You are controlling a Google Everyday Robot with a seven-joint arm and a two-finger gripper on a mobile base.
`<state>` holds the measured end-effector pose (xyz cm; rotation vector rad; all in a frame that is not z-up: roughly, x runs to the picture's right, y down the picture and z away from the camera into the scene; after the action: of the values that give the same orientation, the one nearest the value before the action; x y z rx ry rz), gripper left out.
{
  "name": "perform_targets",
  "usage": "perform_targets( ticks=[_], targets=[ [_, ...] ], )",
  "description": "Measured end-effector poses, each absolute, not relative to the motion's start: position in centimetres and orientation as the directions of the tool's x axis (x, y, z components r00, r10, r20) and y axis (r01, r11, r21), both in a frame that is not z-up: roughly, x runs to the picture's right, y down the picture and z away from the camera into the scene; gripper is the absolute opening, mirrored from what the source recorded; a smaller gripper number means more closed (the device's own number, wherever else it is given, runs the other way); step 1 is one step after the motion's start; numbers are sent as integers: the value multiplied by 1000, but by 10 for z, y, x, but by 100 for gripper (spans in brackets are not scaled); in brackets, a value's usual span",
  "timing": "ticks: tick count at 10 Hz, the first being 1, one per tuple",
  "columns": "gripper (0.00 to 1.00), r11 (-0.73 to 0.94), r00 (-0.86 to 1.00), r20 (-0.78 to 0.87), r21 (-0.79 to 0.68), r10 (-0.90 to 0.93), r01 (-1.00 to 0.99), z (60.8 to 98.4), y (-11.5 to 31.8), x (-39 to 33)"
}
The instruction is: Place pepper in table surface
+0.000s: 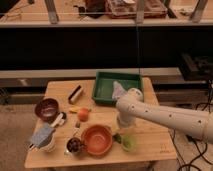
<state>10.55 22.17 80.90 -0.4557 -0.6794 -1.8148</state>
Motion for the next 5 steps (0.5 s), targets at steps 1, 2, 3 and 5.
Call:
perform_targets(
  ticks=[1, 2, 3, 5],
  targets=[
    [80, -252, -340, 605, 228, -720, 940, 811, 223, 103],
    [77, -260, -344, 605, 226, -718, 939, 812, 224, 100],
    [68, -265, -341, 604, 216, -720, 940, 814, 226, 99],
    [49, -270, -336, 604, 201, -723, 942, 815, 226, 99]
  ],
)
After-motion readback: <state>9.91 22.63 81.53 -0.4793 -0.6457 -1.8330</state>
